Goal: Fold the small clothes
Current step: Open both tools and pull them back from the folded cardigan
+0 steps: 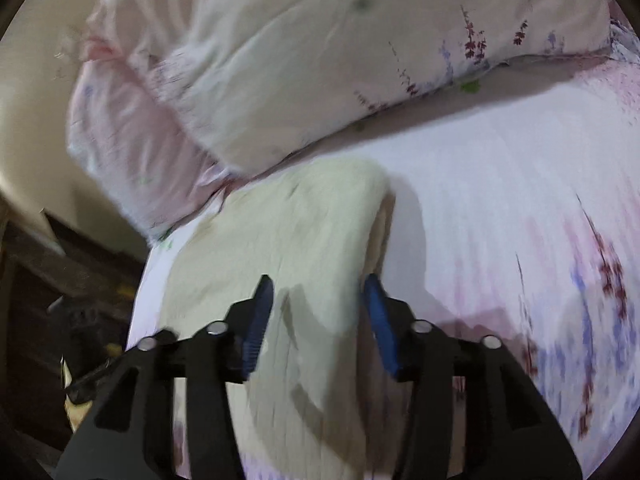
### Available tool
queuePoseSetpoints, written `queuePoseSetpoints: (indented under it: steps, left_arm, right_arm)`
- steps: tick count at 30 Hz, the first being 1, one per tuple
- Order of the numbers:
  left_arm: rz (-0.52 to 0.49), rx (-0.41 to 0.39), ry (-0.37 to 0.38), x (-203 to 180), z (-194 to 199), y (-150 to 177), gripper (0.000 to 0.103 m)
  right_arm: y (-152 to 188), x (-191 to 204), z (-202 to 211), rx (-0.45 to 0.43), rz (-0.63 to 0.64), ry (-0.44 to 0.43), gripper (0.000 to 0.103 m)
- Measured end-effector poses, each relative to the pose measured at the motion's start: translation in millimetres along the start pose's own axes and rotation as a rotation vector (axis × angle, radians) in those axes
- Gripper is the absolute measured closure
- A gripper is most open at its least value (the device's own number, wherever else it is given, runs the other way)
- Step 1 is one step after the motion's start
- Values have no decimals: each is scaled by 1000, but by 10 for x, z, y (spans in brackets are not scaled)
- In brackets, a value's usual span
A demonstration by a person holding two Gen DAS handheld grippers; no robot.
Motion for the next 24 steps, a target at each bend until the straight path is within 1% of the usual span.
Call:
queuePoseSetpoints:
  steps: [2,3,4,5,6,7,8,10,12,13,14,15,16,17,19,21,22,23,24]
  left_arm:
    - [9,-1,20,-7,85,130,31]
    - [19,-1,32,-7,110,186,33]
    - [29,0,45,-8,122,232,40]
    - [35,0,58,-16,121,252,46]
    - [35,-3,62,-26,114,261,51]
    - [26,-16,34,-33,95,251,55]
    - [12,-23,14,-49,81,242,56]
    - [-39,-44,-39,-81,41,215,56]
    - [-58,-58,-66,-94,36,209,55]
    - [-56,-69,-71,-99,84,219,55]
    - [-62,-86,-79,-107,146,228,55]
    - [-80,-120,-99,-125,241,242,55]
    - [-101,-155,-120,-144,320,248,55]
    - [-145,-208,-148,-199,435,262,55]
    - [-216,-260,-160,-325,543,301,54]
    - [-299,-251,-157,-491,517,382,54]
    - [-332,-237,-168,-540,468,418,54]
    - [-366,-213,-194,-581,388,456,54]
    - [-381,-197,-213,-593,333,477,54]
  right_arm:
    - [131,27,71,17,24,-7,53]
    - [214,39,89,29,41,-14,57]
    - [262,50,69,33,54,-8,88]
    - [295,64,44,32,67,4,93]
    - [286,42,49,4,64,35,94]
    - [283,9,60,-16,55,61,95]
    - [273,-33,79,-33,43,86,96]
    - [258,-124,74,-62,47,179,96]
    - [312,-111,13,-46,59,222,94]
    - [323,-88,57,-61,79,243,87]
    - [332,-35,155,-96,114,269,72]
    - [352,49,298,-152,159,295,68]
    - [373,108,414,-192,199,307,68]
    - [402,180,503,-217,237,301,68]
    - [527,340,588,-221,311,264,69]
    - [646,445,524,-183,366,260,71]
    - [699,465,477,-162,384,261,74]
    - [723,480,426,-151,393,266,78]
    - [753,480,392,-142,407,278,79]
Point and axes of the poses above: each gripper's, at about its wrist camera, not at the fingertips, and z roughly against the way its jaws point, x to its left, y to its underside, the point moved 8 cm from there along -z, roughly the way its jaws point
